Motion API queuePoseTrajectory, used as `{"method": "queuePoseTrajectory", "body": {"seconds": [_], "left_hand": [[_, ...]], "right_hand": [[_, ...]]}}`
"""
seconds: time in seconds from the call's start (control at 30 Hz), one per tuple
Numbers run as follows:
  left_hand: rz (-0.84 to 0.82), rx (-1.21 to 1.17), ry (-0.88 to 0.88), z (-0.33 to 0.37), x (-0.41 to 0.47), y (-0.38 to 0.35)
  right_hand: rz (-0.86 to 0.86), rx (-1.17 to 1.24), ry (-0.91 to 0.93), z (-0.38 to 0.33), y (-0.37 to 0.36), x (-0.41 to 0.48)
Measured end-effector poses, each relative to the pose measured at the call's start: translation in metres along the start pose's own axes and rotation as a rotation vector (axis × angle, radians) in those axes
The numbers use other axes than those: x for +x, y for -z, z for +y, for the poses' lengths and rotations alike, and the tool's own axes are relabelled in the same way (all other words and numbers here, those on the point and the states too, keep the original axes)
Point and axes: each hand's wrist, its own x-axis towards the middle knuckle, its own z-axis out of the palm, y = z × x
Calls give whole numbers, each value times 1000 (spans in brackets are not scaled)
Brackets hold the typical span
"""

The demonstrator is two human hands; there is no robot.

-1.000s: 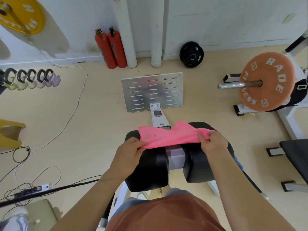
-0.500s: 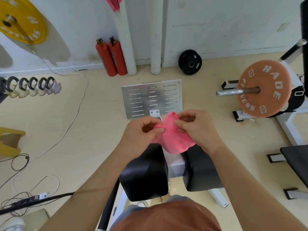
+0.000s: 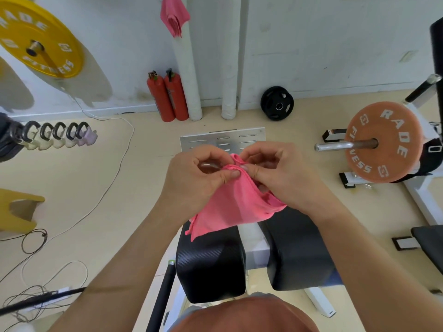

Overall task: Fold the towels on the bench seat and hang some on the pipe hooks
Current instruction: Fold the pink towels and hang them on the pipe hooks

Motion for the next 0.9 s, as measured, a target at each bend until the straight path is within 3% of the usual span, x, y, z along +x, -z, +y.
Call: {"method": "queuePoseTrajectory", "body": {"seconds": [0.07,0.2,0.3,0.37,0.47,0.57,0.67,0.9], "left_hand": [[13,71,-70,6,1,3],[-52,32,-49,16,5,10],[-6,-39,-57,20,9,15],[30,-83,-64,21,13,21],[55,-101,-81,23,17,29],[84,-120,-100,26,21,34],[58,-125,-119,30,24,39],[32,-57,-129,42,25,52]], "right_hand": [[-16,14,8,-3,1,1],[-46,14,29,-12,5,3],[-30,39,62,-15,12,4],[-69,173,37,-17,19,3],[-154,162,57,-19,32,0],[-247,2,96,-26,41,-3],[-283,-395,212,-30,40,0],[-487,-852,188,-35,26,12]]}}
